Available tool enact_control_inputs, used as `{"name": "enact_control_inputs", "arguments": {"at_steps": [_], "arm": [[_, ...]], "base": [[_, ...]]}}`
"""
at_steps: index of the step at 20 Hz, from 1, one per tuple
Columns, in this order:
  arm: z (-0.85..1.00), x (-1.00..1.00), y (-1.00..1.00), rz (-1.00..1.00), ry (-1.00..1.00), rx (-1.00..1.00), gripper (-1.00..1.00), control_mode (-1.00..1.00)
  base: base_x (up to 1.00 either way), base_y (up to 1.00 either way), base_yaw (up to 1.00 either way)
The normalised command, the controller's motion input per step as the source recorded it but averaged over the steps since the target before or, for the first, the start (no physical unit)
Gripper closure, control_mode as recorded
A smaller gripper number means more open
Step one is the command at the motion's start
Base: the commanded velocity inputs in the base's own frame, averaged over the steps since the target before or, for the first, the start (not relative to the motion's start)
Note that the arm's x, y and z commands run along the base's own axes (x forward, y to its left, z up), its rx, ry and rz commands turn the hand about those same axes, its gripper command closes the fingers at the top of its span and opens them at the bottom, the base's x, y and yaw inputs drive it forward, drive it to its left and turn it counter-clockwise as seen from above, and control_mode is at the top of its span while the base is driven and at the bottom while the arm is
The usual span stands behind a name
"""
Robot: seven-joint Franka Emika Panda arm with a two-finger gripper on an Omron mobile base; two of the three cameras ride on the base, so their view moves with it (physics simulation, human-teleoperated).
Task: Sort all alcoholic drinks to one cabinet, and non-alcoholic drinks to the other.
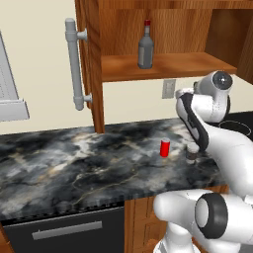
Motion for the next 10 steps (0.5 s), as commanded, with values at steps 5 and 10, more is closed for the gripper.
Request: {"name": "enact_control_inputs", "arguments": {"at_steps": [5,10], "arm": [[0.45,-0.23,-0.05,0.00,-0.07,0.00,1.00,-1.00],[0.43,-0.23,-0.02,0.00,-0.06,0.00,1.00,-1.00]], "base": [[0.00,0.00,0.00],[0.00,0.00,0.00]]}}
